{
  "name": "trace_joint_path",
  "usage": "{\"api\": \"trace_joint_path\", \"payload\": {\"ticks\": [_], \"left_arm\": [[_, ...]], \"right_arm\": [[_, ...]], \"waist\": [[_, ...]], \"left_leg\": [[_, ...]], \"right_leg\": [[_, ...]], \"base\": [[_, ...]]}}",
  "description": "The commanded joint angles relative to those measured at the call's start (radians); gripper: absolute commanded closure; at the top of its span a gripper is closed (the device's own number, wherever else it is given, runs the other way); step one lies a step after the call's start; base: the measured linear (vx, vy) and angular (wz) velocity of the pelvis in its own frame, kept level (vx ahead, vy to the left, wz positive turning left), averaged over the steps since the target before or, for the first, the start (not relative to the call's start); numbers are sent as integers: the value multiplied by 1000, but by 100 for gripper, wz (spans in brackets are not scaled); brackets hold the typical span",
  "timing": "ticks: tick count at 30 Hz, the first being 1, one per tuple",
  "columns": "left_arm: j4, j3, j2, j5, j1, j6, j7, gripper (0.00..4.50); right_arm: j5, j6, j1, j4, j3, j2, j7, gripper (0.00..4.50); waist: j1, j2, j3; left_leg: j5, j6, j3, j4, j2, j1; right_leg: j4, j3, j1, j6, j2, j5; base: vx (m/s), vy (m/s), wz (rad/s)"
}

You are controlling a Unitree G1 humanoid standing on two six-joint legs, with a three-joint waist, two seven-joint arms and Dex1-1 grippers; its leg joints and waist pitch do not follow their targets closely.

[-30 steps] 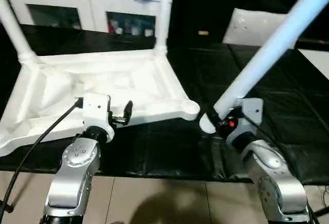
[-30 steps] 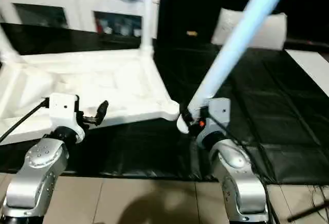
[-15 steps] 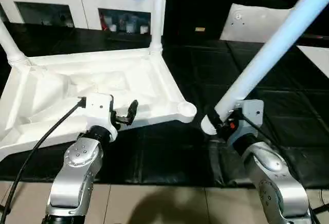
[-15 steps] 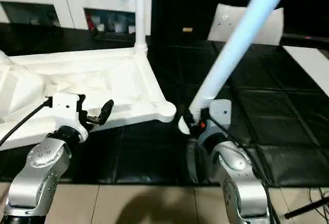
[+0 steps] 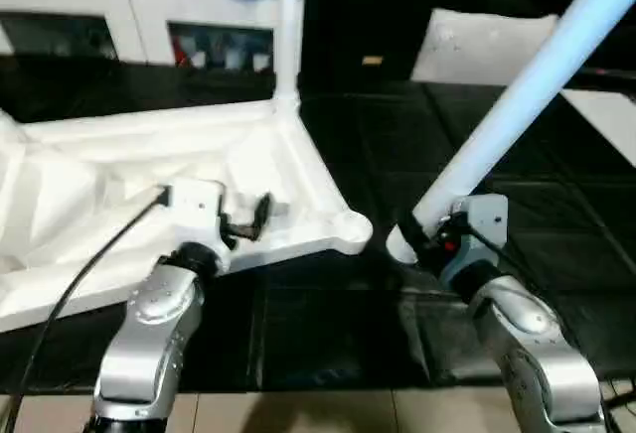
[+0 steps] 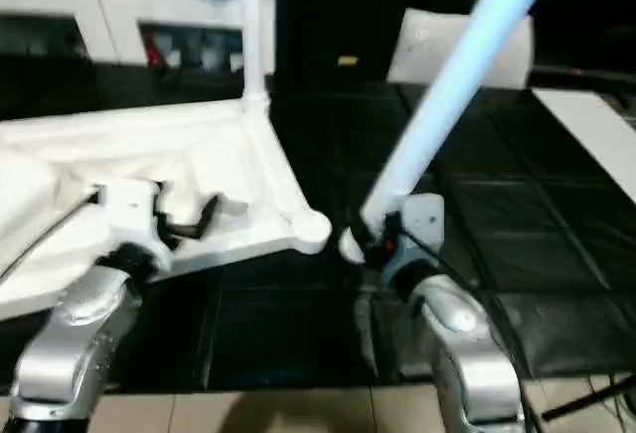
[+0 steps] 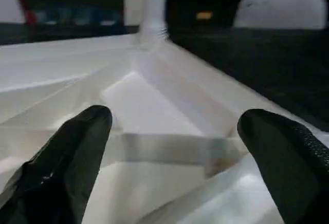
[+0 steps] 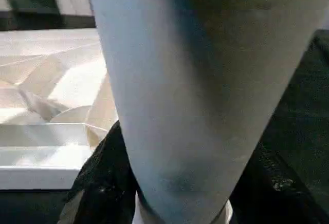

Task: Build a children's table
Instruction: Move to table

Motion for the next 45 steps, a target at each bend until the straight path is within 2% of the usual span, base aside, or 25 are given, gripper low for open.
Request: {"api": "trace_joint_path", "payload": {"ticks": [1,4,9,12,14,18,19,20,21,22,23,24,25,26,27,28,29,31,32,33,34,35,37,41,45], "left_arm": [[-19,2,2,-2,7,4,-5,0],[-25,4,6,0,15,6,-5,0],[-35,-2,9,4,28,7,-9,0],[-36,-4,11,4,30,7,-10,0],[-36,-5,12,3,30,7,-13,0],[-37,-5,13,3,30,7,-19,0],[-37,-5,14,2,29,8,-19,0],[-36,-5,14,2,28,8,-19,0],[-36,-6,14,2,27,9,-20,0],[-36,-6,16,1,26,10,-21,0],[-36,-7,16,1,26,10,-22,0],[-35,-7,17,0,24,10,-22,0],[-34,-6,19,0,23,11,-22,0],[-32,-5,21,-1,22,10,-23,0],[-32,-5,22,1,22,10,-24,0],[-31,-5,23,2,22,10,-24,0],[-32,-6,25,2,24,11,-25,0],[-33,-7,26,2,25,12,-27,0],[-37,-12,34,3,30,19,-36,0],[-39,-15,38,-3,33,26,-47,0],[-40,-17,40,-7,35,32,-55,0],[-44,-14,39,-20,37,26,-67,0],[-51,-12,50,-52,37,25,-106,0],[-26,-59,119,-42,16,54,-194,0],[36,-110,191,-62,-38,76,-347,0]], "right_arm": [[-3,-13,-6,-13,-7,-7,3,259],[-6,-16,-5,-10,-6,-9,5,259],[-2,-18,-3,-7,-8,-9,9,259],[0,-2,-1,-8,2,-15,16,259],[10,1,5,-9,-4,-2,7,259],[-1,-15,9,-12,-1,-3,3,259],[3,-8,11,-15,1,-2,5,259],[6,-7,13,-17,1,0,5,259],[18,-10,15,-21,-6,8,7,259],[24,-13,16,-24,-12,14,7,259],[20,-13,15,-25,-13,12,6,259],[17,-12,14,-25,-13,11,5,259],[15,-13,13,-24,-14,13,3,259],[14,-17,12,-24,-17,16,0,259],[13,-20,12,-23,-19,16,-2,259],[12,-21,12,-22,-20,16,-3,259],[7,-28,12,-21,-21,14,-5,259],[3,-33,11,-20,-21,13,-7,259],[2,-45,11,-17,-25,14,-9,259],[6,-62,11,-19,-31,16,-5,259],[9,-75,12,-20,-35,17,-2,259],[8,-82,12,-21,-37,16,-1,259],[25,-81,9,-20,-50,18,10,259],[24,-78,2,-13,-56,15,10,259],[19,-93,-9,8,-68,-1,8,259]], "waist": [[-8,19,-67],[11,8,-66],[17,6,-62],[21,12,-61],[9,11,-59],[38,8,-55],[33,39,-59],[0,20,-47],[1,19,-39],[26,-35,-42],[71,-19,-61],[69,-29,-61],[80,-10,-65],[60,10,-65],[47,30,-59],[8,65,-52],[-30,66,-61],[-38,70,-77],[-30,38,-61],[-20,18,-60],[1,8,-58],[-4,-6,-56],[-1,-7,-71],[-6,24,-54],[-6,23,-37]], "left_leg": [[127,228,-14,-62,5,43],[136,236,-3,-46,-29,-5],[110,173,-13,-49,-34,-16],[99,152,-24,-57,-27,-3],[129,203,-44,-62,-7,28],[54,146,-23,-50,-42,-27],[9,44,-4,-74,-2,65],[-47,11,-59,-124,133,173],[-51,30,-54,-125,144,184],[-31,95,-8,-59,23,27],[-68,131,10,41,-73,-55],[-38,116,-26,90,-44,-114],[0,92,-47,98,-28,-139],[120,59,-52,10,-24,-127],[151,75,-54,-30,-15,-96],[159,172,-118,-71,34,-56],[118,380,-213,-70,128,89],[283,500,-214,-43,121,83],[434,494,-132,-38,75,4],[407,425,-94,-13,32,-26],[276,283,-59,5,-18,-57],[260,231,-64,-7,-16,-81],[229,109,-60,-30,-12,-68],[10,31,-56,-63,10,-59],[-206,-24,-47,-76,12,-43]], "right_leg": [[-2,1,28,-202,-9,365],[-20,29,80,-207,-14,389],[-33,33,105,-173,-5,362],[-29,25,101,-137,1,366],[-16,7,69,-123,-5,316],[-61,47,127,-168,-21,253],[-39,61,70,-175,6,185],[44,-6,-60,-163,-36,24],[51,-9,-84,-161,-59,1],[-16,36,51,-138,-78,113],[-69,150,154,-146,-129,270],[-69,182,187,-194,-168,335],[-58,168,196,-218,-177,427],[-27,41,146,-189,-68,496],[-34,-2,117,-164,-50,401],[19,-59,80,-110,-1,196],[101,-57,-73,-75,-40,-55],[120,-60,-101,-35,-60,-45],[65,-37,-91,-7,-85,144],[-1,-10,-71,-11,-106,224],[-20,29,-39,-41,-148,271],[-23,35,-16,-61,-151,322],[-3,12,-1,-120,-110,446],[-25,2,-14,-175,-96,143],[-52,13,-46,-151,-90,-194]], "base": [[114,-40,16],[59,-15,10],[0,0,0],[0,0,0],[0,0,0],[0,0,0],[60,-72,-23],[60,-72,-23],[83,-95,-57],[-13,-38,-46],[-13,-38,-46],[0,0,0],[0,0,0],[0,0,0],[0,0,0],[136,11,-4],[136,11,-4],[64,-11,-1],[0,0,0],[0,0,0],[-21,-54,0],[-21,-54,0],[-42,-67,-6],[-53,-50,-9],[-74,-14,-3]]}}
